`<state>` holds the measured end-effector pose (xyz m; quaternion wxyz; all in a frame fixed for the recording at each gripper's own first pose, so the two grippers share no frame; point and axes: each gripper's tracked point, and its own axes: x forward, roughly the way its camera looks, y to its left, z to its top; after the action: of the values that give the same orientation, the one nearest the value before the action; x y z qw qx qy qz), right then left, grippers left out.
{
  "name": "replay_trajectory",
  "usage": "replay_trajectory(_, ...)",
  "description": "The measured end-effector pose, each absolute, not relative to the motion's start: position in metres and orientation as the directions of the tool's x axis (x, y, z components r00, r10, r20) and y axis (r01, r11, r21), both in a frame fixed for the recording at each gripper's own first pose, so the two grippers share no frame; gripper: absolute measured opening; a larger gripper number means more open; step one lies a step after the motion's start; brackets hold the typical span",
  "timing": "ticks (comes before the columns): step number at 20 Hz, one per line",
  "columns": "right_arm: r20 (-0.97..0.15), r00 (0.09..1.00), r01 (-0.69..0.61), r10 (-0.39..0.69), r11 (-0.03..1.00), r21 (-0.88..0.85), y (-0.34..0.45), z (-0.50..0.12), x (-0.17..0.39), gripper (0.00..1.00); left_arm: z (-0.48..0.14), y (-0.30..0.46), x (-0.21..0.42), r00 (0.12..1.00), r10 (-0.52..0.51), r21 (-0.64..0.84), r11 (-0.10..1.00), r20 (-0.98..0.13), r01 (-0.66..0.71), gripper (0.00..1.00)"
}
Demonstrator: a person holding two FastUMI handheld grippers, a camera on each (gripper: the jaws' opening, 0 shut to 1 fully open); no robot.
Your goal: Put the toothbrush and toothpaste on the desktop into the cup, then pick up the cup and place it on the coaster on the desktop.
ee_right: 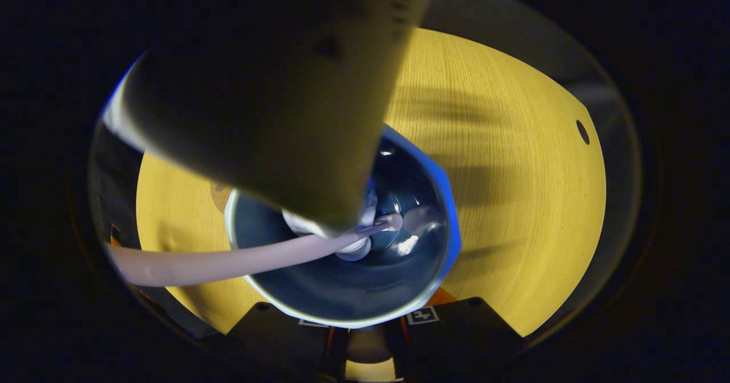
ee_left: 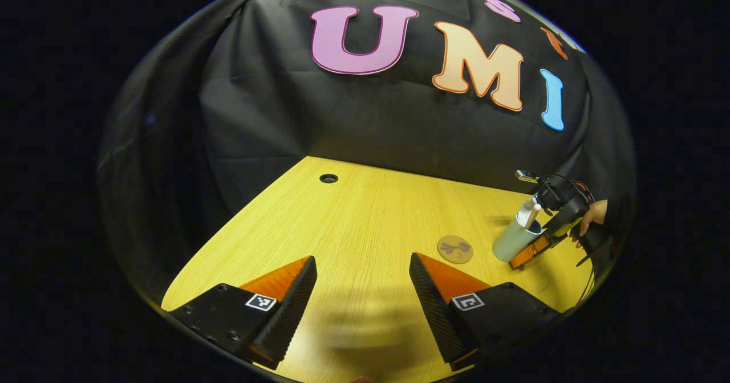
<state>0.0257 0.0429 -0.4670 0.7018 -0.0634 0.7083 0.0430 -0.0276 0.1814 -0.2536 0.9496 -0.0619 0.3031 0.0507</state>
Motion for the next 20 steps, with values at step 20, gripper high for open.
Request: replay_trajectory(20,-0.993,0.075,-0.282,0.094,0.957,0.069,0.138,-0.432,0.027,0.37,-0.258,0.214,-0.037,0.802,0.08,-0.091,0.982,-0.592,-0.166,0.95)
